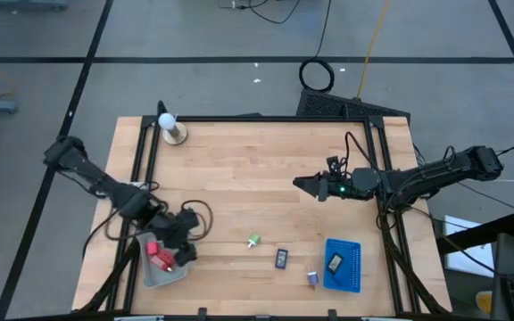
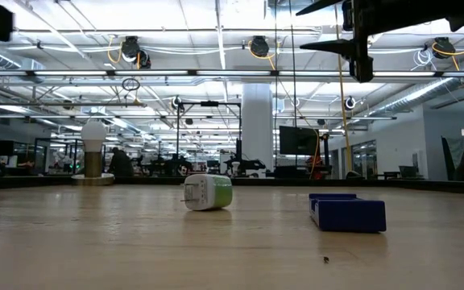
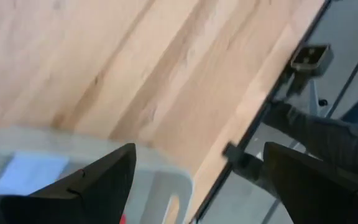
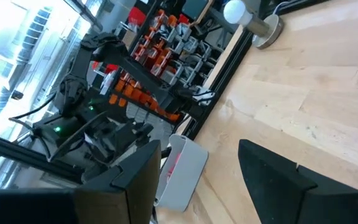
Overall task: Pick & Place Office items
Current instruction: Put the green power adapter into the gray bin
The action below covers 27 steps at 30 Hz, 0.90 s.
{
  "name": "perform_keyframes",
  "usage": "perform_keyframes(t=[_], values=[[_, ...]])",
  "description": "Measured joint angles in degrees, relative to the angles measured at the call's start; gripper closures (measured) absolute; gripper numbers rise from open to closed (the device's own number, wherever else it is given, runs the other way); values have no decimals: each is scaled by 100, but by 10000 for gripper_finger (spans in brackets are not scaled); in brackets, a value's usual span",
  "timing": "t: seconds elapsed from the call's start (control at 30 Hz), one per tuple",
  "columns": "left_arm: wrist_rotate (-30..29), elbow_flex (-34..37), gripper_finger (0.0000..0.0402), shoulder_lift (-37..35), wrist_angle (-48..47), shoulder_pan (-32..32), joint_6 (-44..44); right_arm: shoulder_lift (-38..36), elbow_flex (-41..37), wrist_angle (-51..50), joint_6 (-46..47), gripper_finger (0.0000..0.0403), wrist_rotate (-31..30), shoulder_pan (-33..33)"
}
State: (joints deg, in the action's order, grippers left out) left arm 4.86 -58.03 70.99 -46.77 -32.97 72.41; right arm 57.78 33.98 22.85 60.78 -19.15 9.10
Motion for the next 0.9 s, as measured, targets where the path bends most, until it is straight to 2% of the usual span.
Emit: perform_keyframes(t=[0.23,0.4,0.63,0.9], values=[[366,-372,51,743,27,816,-488,0,0,4,2,193,292,0],[422,-761,51,1241,29,1268,-769,0,0,4,2,193,450,0],[321,-1685,50,2066,28,1696,-1294,0,0,69,2,193,742,0],[78,-2502,50,3012,-13,1884,-1383,-75,2,172,-59,193,744,-57]])
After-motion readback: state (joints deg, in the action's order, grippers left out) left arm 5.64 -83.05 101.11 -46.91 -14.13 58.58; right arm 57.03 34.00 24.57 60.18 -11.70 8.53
